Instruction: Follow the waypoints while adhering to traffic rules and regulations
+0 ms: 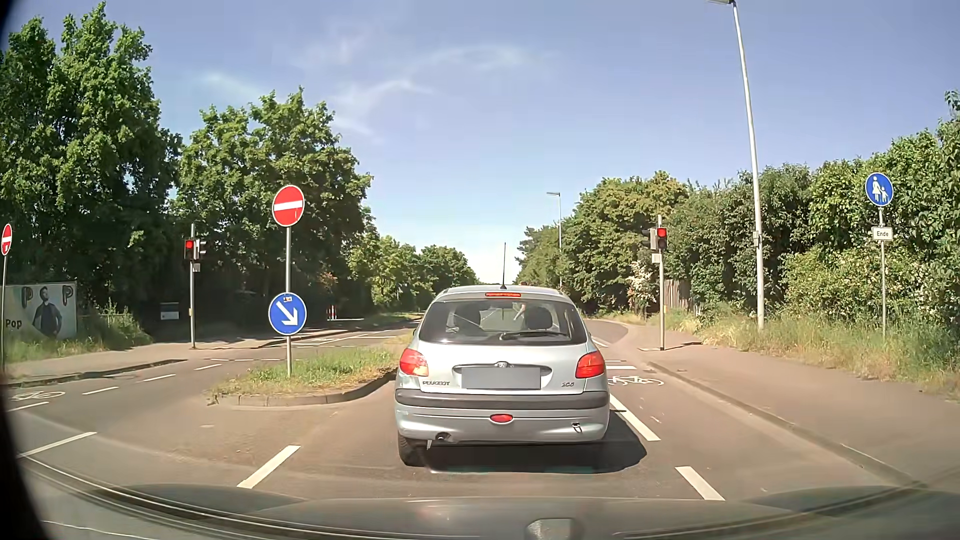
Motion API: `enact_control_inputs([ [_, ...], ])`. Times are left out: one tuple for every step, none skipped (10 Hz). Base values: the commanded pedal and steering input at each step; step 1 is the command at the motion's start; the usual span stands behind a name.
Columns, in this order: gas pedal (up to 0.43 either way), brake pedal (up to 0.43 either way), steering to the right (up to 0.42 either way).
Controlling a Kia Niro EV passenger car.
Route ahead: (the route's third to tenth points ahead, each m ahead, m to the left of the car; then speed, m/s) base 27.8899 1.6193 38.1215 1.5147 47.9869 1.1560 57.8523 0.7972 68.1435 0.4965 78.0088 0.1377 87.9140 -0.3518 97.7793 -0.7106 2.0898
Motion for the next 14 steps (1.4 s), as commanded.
enact_control_inputs([
  [0.0, 0.366, -0.001],
  [0.0, 0.366, -0.001],
  [0.0, 0.366, -0.001],
  [0.0, 0.36, -0.001],
  [0.0, 0.36, -0.001],
  [0.0, 0.348, -0.001],
  [0.0, 0.329, -0.001],
  [0.0, 0.311, -0.001],
  [0.0, 0.268, -0.001],
  [0.0, 0.25, -0.001],
  [0.0, 0.25, -0.001],
  [0.0, 0.244, -0.001],
  [0.0, 0.244, -0.001],
  [0.0, 0.25, -0.001],
])
